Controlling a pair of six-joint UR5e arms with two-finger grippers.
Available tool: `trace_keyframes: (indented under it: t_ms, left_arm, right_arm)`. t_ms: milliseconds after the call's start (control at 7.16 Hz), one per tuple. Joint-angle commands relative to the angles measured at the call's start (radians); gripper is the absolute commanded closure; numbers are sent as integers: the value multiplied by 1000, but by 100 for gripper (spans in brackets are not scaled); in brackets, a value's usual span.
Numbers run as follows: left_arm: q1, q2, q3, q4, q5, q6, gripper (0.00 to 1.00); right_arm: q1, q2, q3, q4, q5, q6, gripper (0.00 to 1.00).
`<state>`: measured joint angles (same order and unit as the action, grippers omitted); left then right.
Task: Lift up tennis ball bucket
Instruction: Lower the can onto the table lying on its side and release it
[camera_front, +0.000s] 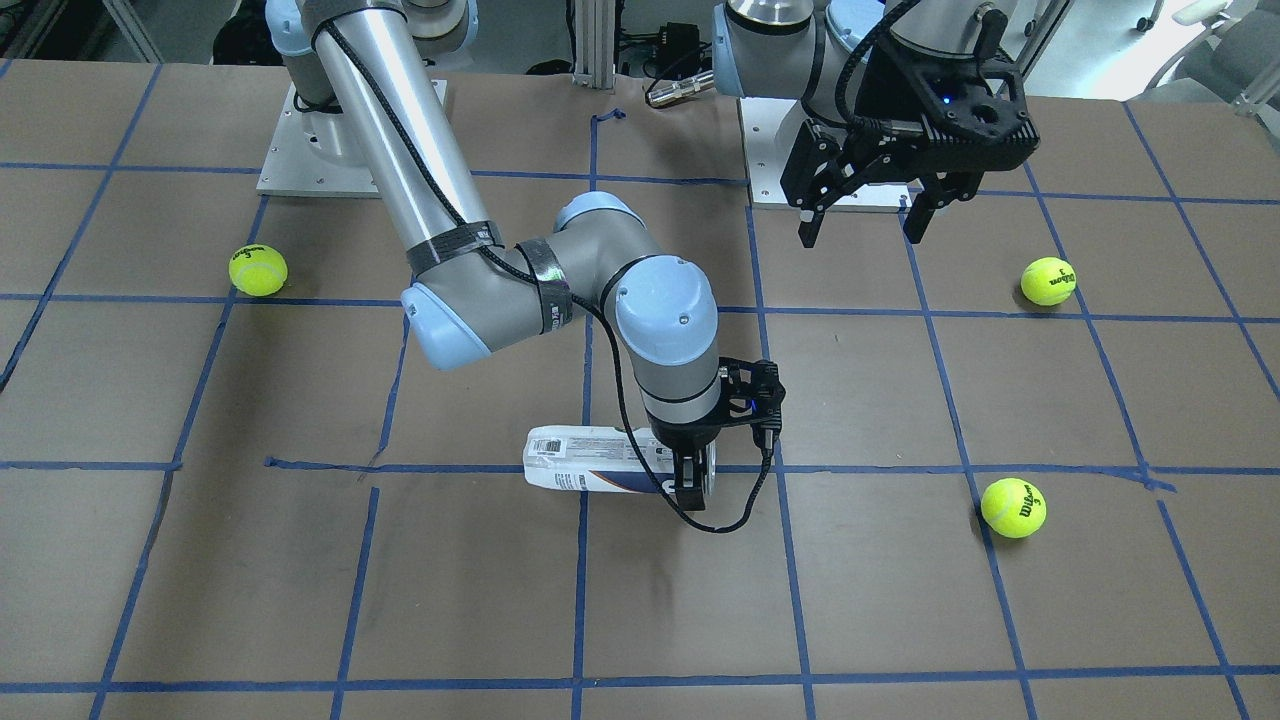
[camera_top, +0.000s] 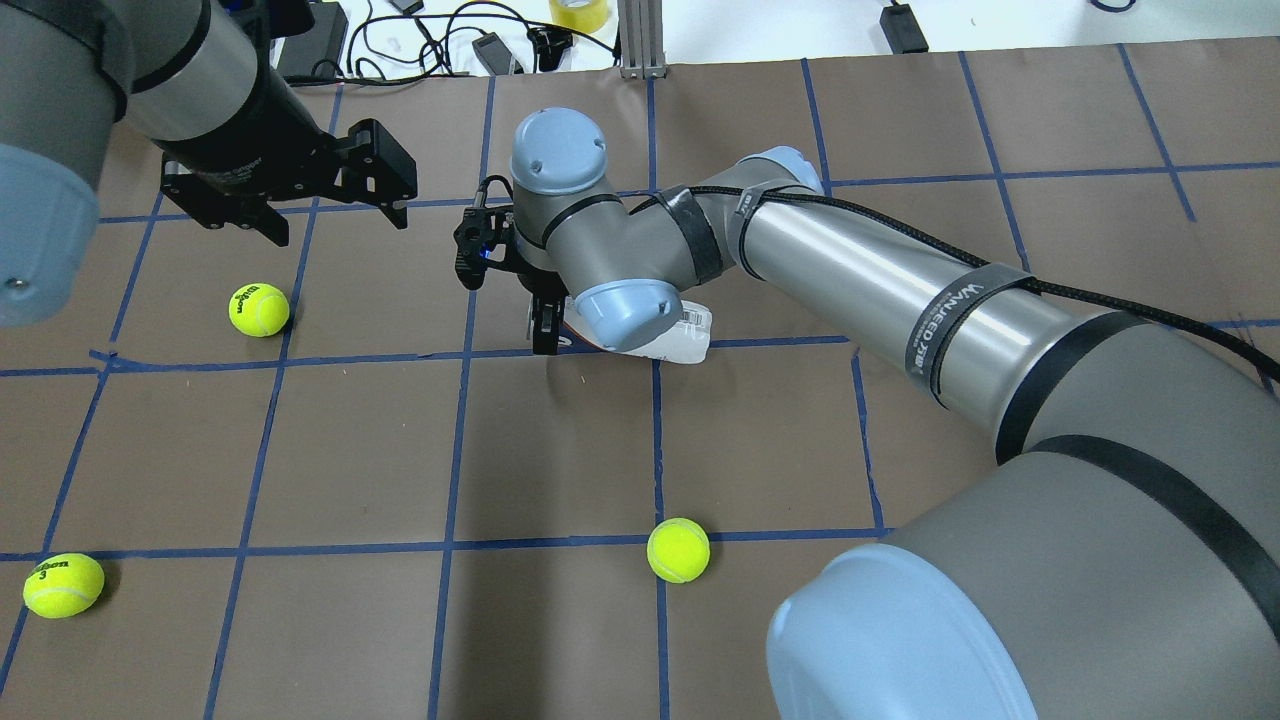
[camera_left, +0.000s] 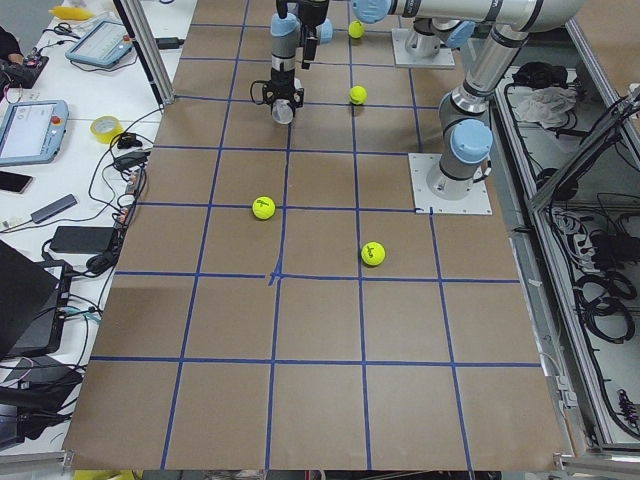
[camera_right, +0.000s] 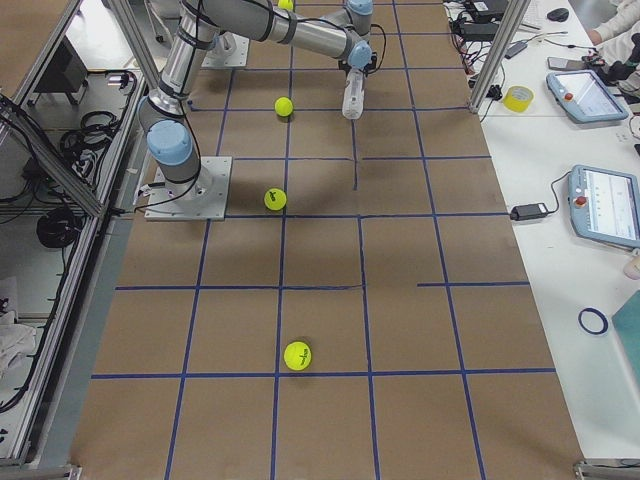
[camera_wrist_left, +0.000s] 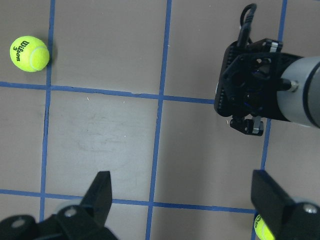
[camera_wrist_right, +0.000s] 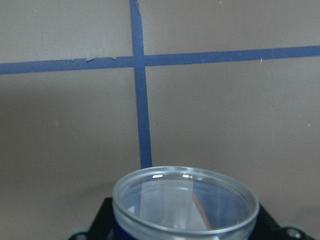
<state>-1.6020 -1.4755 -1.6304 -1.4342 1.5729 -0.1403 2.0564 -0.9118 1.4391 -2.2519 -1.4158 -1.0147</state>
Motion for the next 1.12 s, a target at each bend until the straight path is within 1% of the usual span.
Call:
trace_keyframes:
  t_ms: [0, 279, 419, 559, 699, 838, 978]
  left_arm:
    - [0, 9, 1, -9, 7, -1, 0]
    - [0, 9, 1, -6, 6, -1, 0]
    - [2, 7, 1, -6, 1, 1, 0]
    - [7, -8, 6, 6, -4, 5, 0]
    - [31, -5, 3, -11, -5, 8, 0]
    - [66, -9, 12, -68, -11, 8, 0]
    - [80, -11, 1, -80, -7, 7, 0]
  right_arm:
    - [-5, -7, 0, 0, 3, 1, 0]
    - [-62, -36, -3, 0, 3, 2, 0]
    - [-115, -79, -5, 14, 4, 16, 0]
    - [-180, -129, 1, 41, 24, 16, 0]
    - [-247, -166, 3, 93, 43, 18, 0]
    - [-312, -201, 4, 136, 44, 18, 0]
    - [-373, -222, 4, 152, 44, 25, 0]
